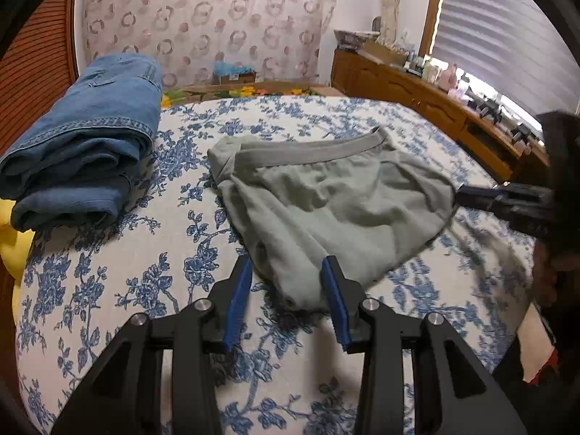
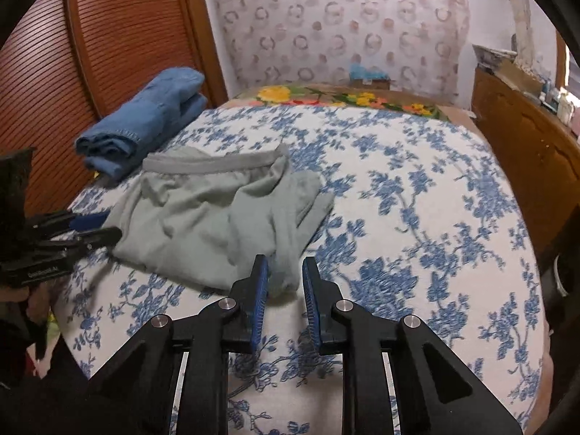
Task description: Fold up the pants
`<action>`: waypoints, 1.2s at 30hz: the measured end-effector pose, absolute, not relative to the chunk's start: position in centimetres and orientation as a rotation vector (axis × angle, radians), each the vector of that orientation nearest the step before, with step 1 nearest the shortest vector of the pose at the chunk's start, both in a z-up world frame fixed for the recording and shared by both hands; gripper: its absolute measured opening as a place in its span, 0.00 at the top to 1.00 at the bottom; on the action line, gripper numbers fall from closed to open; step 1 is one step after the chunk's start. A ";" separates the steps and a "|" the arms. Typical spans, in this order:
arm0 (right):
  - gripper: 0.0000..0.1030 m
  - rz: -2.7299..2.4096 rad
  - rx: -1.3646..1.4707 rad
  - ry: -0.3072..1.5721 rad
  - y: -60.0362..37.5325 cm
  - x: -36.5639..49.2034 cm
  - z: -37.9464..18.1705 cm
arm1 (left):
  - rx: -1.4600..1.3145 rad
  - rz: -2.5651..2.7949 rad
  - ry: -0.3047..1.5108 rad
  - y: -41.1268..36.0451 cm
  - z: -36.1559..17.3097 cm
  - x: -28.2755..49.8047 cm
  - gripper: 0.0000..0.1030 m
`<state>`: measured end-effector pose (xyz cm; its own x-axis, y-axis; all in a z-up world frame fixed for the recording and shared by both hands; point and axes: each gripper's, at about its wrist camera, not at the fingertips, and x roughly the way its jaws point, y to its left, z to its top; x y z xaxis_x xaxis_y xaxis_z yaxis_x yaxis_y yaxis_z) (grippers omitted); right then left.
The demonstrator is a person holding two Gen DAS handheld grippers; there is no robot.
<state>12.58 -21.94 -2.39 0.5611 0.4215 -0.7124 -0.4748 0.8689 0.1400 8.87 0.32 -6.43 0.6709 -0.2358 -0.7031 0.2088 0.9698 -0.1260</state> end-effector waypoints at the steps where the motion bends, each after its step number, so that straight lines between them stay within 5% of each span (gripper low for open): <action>1: 0.82 0.541 -0.085 0.837 -21.7 12.5 -2.7 | -0.045 -0.260 0.795 0.4 -6.3 8.6 0.62; 10: 0.82 0.545 -0.127 0.876 -21.3 13.1 -4.0 | -0.068 -0.300 0.826 -0.6 -6.9 9.0 0.68; 15: 0.83 0.547 -0.177 0.864 -20.7 13.1 -4.0 | -0.070 -0.296 0.792 -0.6 -6.3 9.1 0.90; 19: 0.95 0.544 -0.177 0.835 -21.1 13.0 -3.6 | -0.074 -0.284 0.740 -0.3 -4.9 9.0 0.92; 29: 1.00 0.526 -0.125 0.768 -24.0 11.1 -1.2 | -0.083 -0.285 0.689 0.7 -2.4 8.6 0.92; 33: 0.98 0.557 -0.117 0.780 -23.5 10.7 -1.6 | -0.091 -0.281 0.705 0.7 -2.9 9.1 0.92; 36: 0.82 0.581 -0.136 0.803 -22.4 11.0 -2.5 | -0.092 -0.283 0.697 0.5 -2.3 9.5 0.92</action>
